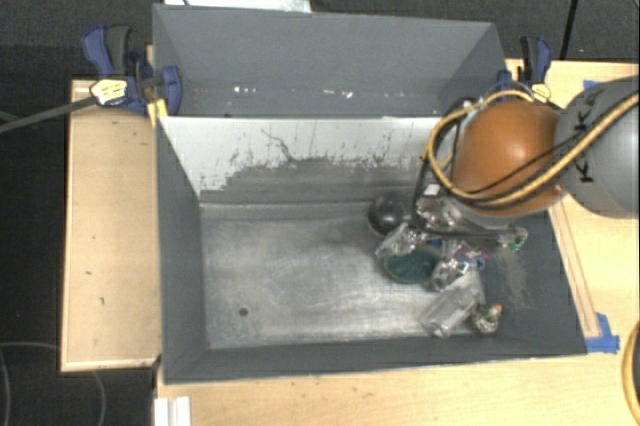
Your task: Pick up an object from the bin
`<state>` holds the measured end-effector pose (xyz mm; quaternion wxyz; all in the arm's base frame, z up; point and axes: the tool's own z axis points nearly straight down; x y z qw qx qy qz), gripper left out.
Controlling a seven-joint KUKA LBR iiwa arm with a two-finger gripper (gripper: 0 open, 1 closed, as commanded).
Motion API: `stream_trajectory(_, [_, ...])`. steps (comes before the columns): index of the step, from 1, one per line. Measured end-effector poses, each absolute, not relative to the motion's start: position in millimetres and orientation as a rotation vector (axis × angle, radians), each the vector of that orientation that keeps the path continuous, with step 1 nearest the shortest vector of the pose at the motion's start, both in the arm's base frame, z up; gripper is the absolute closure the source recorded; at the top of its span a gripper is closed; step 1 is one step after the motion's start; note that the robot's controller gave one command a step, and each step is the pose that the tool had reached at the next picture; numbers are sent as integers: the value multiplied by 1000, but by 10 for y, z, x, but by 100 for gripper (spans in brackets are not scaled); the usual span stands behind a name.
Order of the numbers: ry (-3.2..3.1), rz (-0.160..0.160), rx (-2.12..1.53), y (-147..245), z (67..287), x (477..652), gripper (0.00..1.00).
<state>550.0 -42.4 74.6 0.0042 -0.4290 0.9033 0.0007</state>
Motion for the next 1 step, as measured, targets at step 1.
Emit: stream_trajectory(1, [2834,-7,-1330,-431,2230,5846,100])
